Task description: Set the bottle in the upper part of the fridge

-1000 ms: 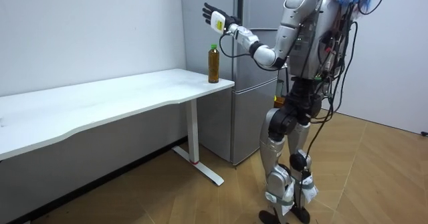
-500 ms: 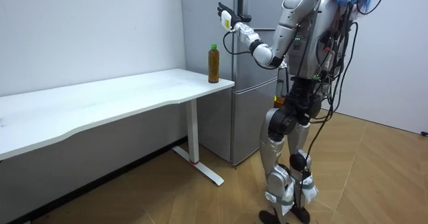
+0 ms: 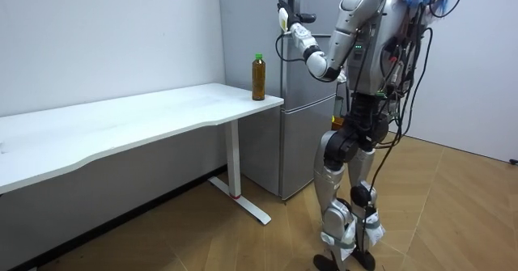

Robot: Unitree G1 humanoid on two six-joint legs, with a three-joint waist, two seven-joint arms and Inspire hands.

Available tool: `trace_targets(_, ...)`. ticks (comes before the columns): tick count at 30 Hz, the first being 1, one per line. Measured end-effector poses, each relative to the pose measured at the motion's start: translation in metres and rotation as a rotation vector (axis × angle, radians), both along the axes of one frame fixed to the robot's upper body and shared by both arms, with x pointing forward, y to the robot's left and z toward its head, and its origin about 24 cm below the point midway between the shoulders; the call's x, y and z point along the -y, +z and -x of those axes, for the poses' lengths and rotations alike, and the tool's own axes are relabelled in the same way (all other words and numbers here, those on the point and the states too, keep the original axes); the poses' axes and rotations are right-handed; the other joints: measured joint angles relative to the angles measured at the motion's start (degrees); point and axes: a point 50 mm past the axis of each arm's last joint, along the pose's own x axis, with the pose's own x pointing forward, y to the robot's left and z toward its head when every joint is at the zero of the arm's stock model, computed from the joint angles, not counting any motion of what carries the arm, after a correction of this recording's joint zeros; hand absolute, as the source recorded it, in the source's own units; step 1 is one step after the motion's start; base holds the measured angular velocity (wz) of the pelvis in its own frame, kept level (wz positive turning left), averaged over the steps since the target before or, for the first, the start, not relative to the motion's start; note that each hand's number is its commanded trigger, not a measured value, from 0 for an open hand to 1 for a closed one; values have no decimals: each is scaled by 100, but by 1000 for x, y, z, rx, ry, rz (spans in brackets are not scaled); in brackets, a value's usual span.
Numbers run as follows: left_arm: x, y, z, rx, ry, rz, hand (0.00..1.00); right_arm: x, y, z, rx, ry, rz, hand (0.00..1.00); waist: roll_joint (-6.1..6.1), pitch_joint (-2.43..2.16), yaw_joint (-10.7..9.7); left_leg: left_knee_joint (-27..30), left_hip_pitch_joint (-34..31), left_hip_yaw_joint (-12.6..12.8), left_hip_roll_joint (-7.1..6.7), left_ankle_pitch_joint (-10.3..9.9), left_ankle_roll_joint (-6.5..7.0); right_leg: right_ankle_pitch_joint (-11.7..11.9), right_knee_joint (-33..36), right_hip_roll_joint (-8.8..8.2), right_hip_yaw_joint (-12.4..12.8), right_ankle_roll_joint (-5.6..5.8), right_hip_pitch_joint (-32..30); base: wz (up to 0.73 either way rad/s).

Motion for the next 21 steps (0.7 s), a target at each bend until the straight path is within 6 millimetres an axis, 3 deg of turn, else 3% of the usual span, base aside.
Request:
trace_targets(9, 20, -3, 3, -17, -105, -41, 0, 0, 0, 0, -2, -11, -5, 0, 25, -17, -8, 4, -45, -5, -2, 0, 0, 0, -1, -7, -47, 0, 6, 0)
trace_targets(11, 21, -2, 4, -16, -113, -45, 13, 0, 0, 0, -8, -11, -9, 0, 41, -27, -9, 4, -46, -4, -1, 0, 0, 0, -1, -8, -61, 0, 5, 4)
trace_targets(12, 22, -2, 4, -15, -117, -48, 50, 0, 0, 0, -9, -5, -8, 0, 40, -27, -8, 5, -43, -4, -2, 0, 0, 0, -2, -11, -76, 0, 8, 3)
trace_targets(13, 23, -3, 4, -14, -117, -57, 76, 0, 0, -1, -9, 9, -5, 0, 42, -27, -4, 6, -40, -4, -2, 0, 0, 0, -1, -11, -77, 0, -3, 0)
trace_targets(14, 24, -3, 4, -14, -118, -58, 95, 1, 0, -2, -8, 16, -4, 0, 44, -28, -1, 7, -38, -4, -2, 0, 0, 0, -1, -12, -79, 0, -6, 0)
trace_targets(15, 24, -3, 4, -15, -120, -59, 100, 1, 1, -3, -7, 24, -2, 0, 46, -28, 5, 7, -34, -4, -2, 0, 0, 0, -1, -13, -82, 1, -6, 0)
trace_targets(21, 22, -2, 4, -13, -110, -53, 100, 3, 1, -3, -1, 35, -6, 0, 78, -3, 16, 7, -33, -9, -6, 1, 2, 0, -5, -19, -112, 2, 4, 2)
